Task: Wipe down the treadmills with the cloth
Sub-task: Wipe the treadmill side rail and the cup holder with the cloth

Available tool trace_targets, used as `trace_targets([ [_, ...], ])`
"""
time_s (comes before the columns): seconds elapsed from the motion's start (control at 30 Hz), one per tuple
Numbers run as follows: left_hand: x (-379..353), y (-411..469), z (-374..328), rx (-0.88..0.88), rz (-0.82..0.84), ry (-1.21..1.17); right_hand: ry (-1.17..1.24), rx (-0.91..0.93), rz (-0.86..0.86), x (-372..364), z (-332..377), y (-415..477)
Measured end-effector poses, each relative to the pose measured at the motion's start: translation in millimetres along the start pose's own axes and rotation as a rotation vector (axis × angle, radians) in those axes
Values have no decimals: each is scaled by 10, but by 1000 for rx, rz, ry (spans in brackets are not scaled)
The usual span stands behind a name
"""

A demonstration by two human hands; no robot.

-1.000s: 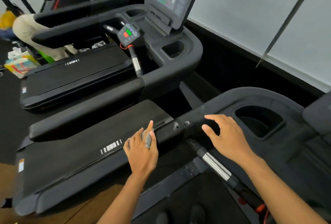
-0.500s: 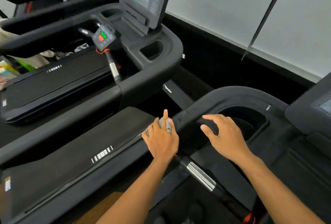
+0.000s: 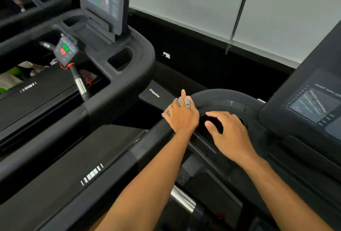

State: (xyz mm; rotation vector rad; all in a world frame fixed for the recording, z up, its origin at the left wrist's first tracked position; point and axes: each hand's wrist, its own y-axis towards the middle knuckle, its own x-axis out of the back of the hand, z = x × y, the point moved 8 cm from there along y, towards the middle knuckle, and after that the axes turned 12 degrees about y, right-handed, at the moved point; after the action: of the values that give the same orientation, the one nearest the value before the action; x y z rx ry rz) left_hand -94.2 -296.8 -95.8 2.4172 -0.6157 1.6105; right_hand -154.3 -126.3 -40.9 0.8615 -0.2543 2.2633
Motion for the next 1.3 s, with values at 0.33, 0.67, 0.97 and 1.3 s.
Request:
trace_targets([
  [0.33,973,-203,870,248,99,-982,44,50,43,-39,70,-76],
  [0.67,788,-973,1805,-93,-79,-53,17,86,148,-484,296,-70],
  [0.97,301,-455,802,-189,-197,270,-41,-119,-47,-83,-146,-275],
  [1.3,-251,222,-448,-407,17,323,-71,-343,-280,277,-440,-614],
])
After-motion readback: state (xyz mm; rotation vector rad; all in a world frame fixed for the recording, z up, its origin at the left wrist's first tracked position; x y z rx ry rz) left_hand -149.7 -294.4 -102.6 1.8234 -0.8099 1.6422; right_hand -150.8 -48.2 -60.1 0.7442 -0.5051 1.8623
